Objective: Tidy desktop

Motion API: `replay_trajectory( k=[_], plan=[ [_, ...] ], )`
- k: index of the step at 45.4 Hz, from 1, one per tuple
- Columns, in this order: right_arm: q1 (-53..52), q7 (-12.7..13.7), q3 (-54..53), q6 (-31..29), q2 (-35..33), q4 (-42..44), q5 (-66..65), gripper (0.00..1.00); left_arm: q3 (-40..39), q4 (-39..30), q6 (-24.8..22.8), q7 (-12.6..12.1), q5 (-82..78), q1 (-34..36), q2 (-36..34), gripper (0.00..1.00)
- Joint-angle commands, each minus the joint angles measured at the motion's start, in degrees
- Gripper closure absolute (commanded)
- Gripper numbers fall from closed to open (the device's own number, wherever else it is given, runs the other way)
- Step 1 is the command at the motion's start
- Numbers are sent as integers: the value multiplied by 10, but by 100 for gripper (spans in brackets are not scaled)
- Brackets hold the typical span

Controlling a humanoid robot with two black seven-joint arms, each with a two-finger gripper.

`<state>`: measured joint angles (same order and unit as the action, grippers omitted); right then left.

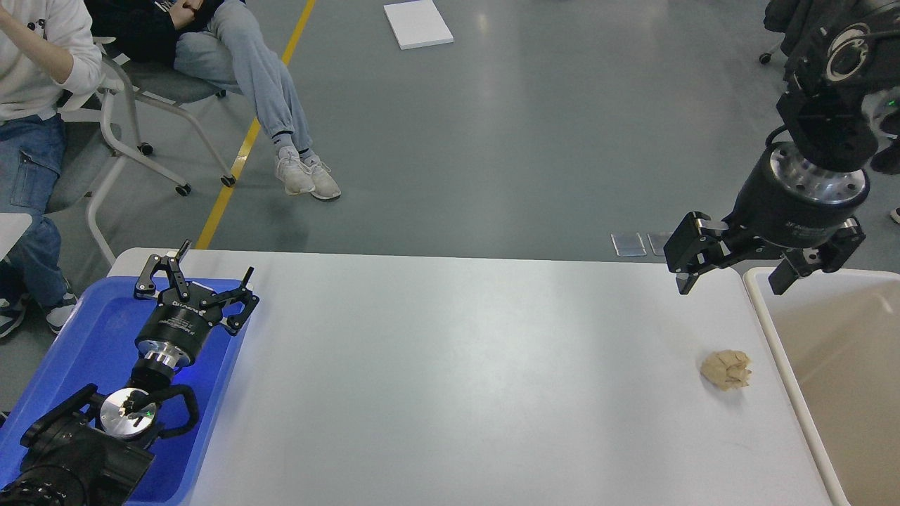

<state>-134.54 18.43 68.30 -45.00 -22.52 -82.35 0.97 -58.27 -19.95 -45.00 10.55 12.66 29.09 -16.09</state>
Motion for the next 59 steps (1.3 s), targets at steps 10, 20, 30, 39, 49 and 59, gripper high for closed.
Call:
replay_trajectory(
  k=[10,20,30,39,49,59],
  plan=[
    [-2,0,7,0,5,7,1,0,0,0,0,0,0,0,-1,0],
    [-2,-1,1,0,4,11,3,0,0,0,0,1,0,0,-1,0],
    [-4,-2,-5,0,3,13,22,0,0,0,0,0,0,0,0,0],
    [0,-3,3,0,2,23,13,0,0,0,0,0,0,0,0,0],
    [-2,-3,26,0,5,18,12,0,0,0,0,1,0,0,0,0],
    [15,-3,36,5,6,18,-43,1,0,0,0,0,0,0,0,0]
  ],
)
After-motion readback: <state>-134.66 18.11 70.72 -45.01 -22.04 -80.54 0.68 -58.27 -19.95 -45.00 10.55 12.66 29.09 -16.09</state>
